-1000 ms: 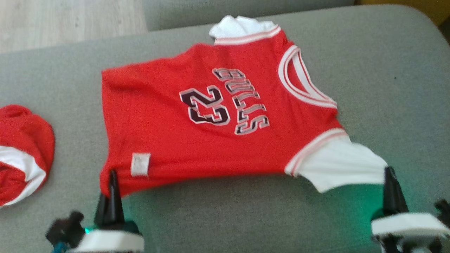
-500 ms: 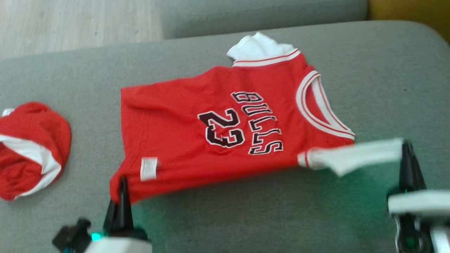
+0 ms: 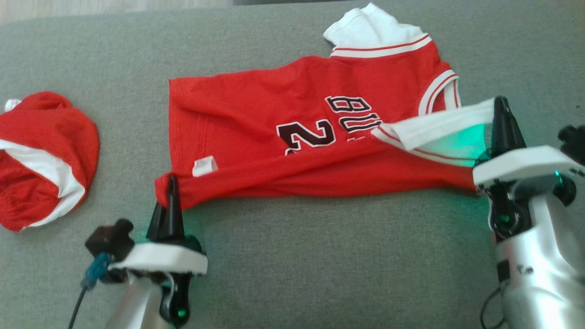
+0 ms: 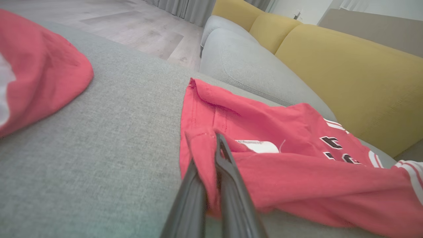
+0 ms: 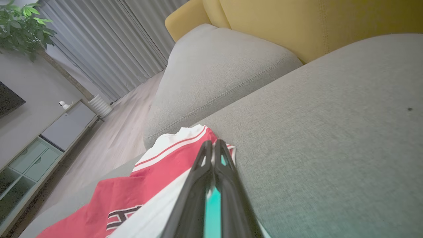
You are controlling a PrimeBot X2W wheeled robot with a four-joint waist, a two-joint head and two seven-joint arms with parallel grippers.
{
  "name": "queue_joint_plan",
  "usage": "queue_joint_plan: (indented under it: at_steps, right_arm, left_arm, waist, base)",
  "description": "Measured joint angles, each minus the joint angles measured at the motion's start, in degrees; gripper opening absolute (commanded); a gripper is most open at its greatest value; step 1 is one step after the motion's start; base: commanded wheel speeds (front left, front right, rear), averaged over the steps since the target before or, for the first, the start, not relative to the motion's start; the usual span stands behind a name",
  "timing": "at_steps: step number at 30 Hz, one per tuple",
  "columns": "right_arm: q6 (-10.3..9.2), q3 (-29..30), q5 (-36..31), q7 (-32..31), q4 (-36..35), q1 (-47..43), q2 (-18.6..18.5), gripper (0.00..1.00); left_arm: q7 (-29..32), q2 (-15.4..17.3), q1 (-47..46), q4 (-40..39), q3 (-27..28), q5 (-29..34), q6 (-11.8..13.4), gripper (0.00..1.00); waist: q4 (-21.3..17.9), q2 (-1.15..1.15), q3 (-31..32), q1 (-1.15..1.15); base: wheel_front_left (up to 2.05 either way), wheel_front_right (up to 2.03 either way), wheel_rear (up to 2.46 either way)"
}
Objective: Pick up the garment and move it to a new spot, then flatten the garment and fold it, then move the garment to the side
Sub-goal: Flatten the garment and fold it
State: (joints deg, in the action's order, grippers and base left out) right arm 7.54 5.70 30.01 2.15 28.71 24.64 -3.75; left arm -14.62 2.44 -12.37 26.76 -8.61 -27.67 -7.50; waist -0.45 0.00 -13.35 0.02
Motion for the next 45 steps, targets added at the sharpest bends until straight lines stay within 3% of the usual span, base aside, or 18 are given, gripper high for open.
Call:
queue_joint_plan:
  at_steps: [1, 2, 3, 4, 9, 16, 21, 37, 45]
  right_arm:
    - [0.00, -0.1, -0.5, 0.7, 1.4, 1.2, 0.0, 0.47]
    - [0.00, -0.2, -1.3, 2.0, 2.7, 2.3, 0.2, 1.00]
    - [0.00, -0.5, -2.3, 3.1, 3.9, 3.2, 0.2, 1.00]
    - [0.00, -0.9, -3.2, 4.5, 4.8, 3.9, 0.2, 1.00]
    - [0.00, -3.1, -9.9, 11.7, 7.3, 4.7, 0.2, 1.00]
    - [0.00, -3.5, -19.2, 12.2, -1.9, -2.4, 0.3, 1.00]
    - [0.00, -4.5, -23.9, 12.2, -4.0, -11.9, 0.6, 1.00]
    - [0.00, -6.4, -21.9, 12.2, -1.8, -22.9, 1.0, 1.00]
    - [0.00, -7.1, -21.3, 12.2, -2.0, -21.4, 1.0, 1.00]
  left_arm:
    - [0.0, 0.0, -1.0, 1.0, 0.0, -0.1, 0.4, 0.00]
    - [0.0, 0.0, -2.0, 1.6, 0.1, -0.1, 0.5, 0.29]
    - [0.0, 0.0, -2.9, 2.0, 0.4, -0.1, 0.7, 0.72]
    - [0.0, -0.1, -3.6, 2.0, 0.8, 0.0, 1.1, 1.00]
    - [0.0, -0.2, -4.7, -2.3, 5.3, 3.0, 3.9, 1.00]
    - [-0.1, -0.2, 3.0, -5.5, 6.2, 9.2, 4.7, 1.00]
    - [-0.1, -0.1, 10.3, -5.6, 4.8, 13.1, 5.9, 1.00]
    - [-0.1, 0.1, 19.0, -6.3, 2.2, 17.1, 7.6, 1.00]
    - [-0.1, 0.2, 14.5, -1.7, 1.2, 14.0, 5.3, 1.00]
  waist:
    - [0.2, 0.00, -0.3, 0.00]
    - [0.3, 0.00, -0.5, 0.00]
    - [0.4, 0.00, -0.7, 0.00]
    - [0.5, 0.00, -0.8, 0.00]
    - [0.5, 0.00, 0.1, -0.02]
    - [-0.3, 0.00, 2.6, -0.02]
    - [-0.7, 0.00, 5.6, -0.02]
    - [-0.1, 0.00, 12.8, -0.03]
    - [-0.1, 0.00, 9.3, -0.02]
  base:
    - [0.00, 0.00, 0.00]
    - [0.00, 0.00, 0.00]
    - [0.00, 0.00, 0.00]
    - [0.00, 0.00, 0.00]
    - [0.00, 0.00, 0.00]
    - [0.00, 0.00, 0.00]
    - [0.00, 0.00, 0.00]
    - [0.00, 0.00, 0.00]
    - [0.00, 0.00, 0.00]
